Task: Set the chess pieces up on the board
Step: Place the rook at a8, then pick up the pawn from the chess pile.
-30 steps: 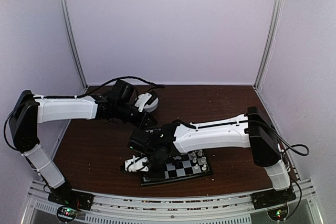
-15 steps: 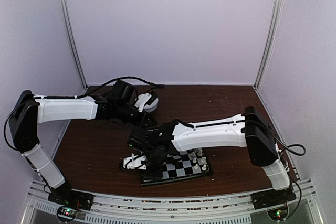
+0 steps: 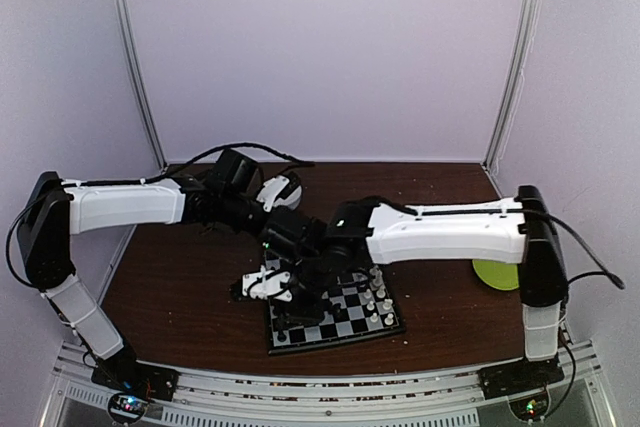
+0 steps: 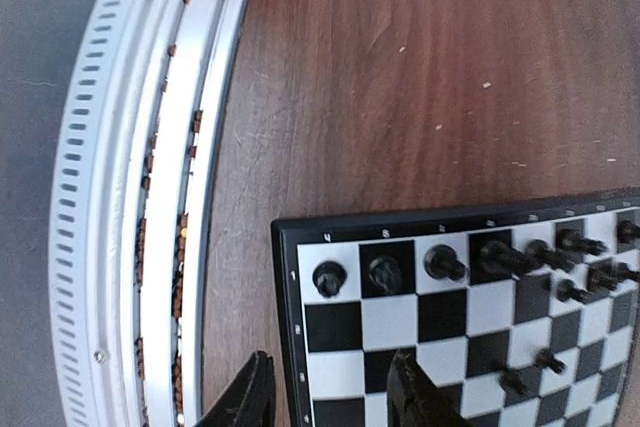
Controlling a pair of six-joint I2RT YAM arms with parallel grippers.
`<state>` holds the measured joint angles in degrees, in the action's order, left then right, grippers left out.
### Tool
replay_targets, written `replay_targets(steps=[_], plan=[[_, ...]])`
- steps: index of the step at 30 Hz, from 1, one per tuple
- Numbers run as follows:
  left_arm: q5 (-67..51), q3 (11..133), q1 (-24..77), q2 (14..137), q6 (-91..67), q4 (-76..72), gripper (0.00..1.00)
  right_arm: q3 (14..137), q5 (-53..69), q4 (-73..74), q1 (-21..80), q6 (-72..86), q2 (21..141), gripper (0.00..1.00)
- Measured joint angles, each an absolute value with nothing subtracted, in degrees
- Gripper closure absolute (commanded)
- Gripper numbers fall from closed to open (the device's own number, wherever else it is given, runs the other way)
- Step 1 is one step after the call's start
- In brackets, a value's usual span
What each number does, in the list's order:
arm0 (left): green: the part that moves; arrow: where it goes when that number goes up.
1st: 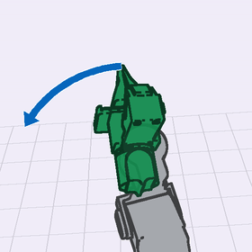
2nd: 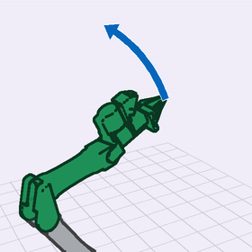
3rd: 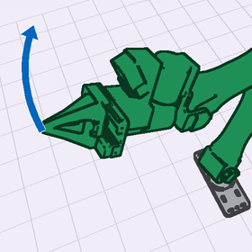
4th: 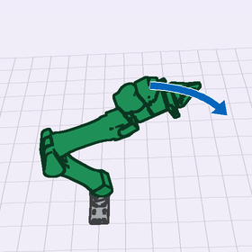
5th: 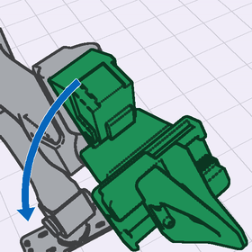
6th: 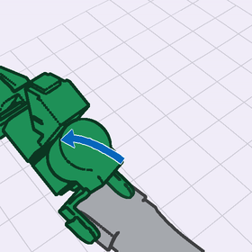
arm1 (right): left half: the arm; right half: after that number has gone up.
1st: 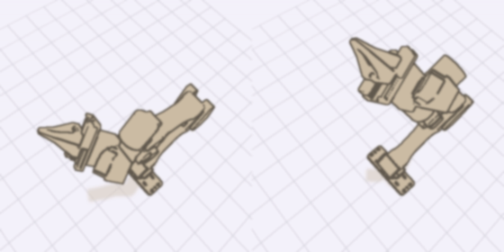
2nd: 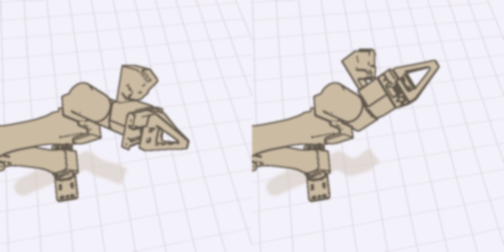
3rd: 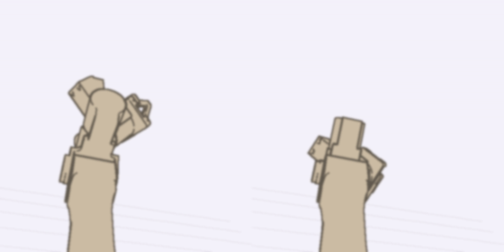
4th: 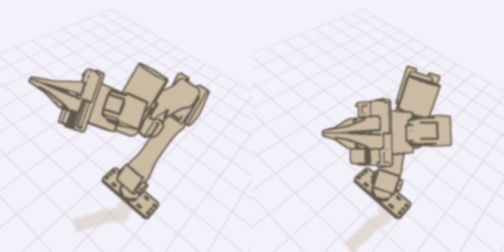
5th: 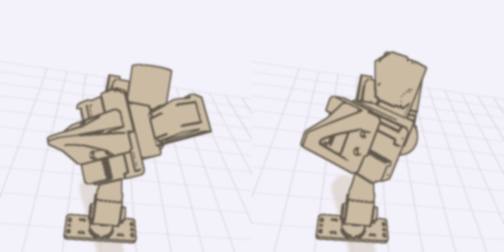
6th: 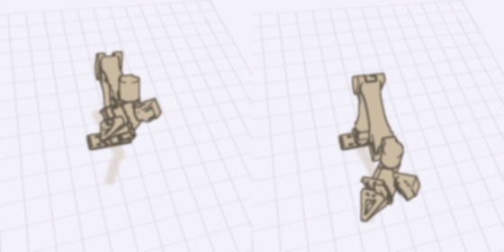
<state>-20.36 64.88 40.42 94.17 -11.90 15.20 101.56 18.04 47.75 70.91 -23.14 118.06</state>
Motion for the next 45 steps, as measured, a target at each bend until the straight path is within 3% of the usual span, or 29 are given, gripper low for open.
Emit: replay_targets(steps=[9, 19, 27, 45], plan=[[-25.45, 74.26, 40.69, 98.94, -11.57, 27.14, 0.94, 80.86, 21.08, 45.43, 59.0, -26.33, 89.78, 0.6], [-24.36, 89.62, 48.42, 113.69, -8.36, 52.05, 0.93, 61.84, 25.47, 42.35, 46.65, -26.76, 80.77, 0.59], [-16.95, 100.75, 53.65, 119.83, -6.57, 65.49, 0.93, 60.84, 29.76, 39.7, 40.14, -26.83, 71.5, 0.59], [-12.16, 104.84, 57.93, 126.8, -5.69, 72.95, 0.84, 60.36, 31.88, 38.72, 39.11, -26.83, 71.42, 0.59]])
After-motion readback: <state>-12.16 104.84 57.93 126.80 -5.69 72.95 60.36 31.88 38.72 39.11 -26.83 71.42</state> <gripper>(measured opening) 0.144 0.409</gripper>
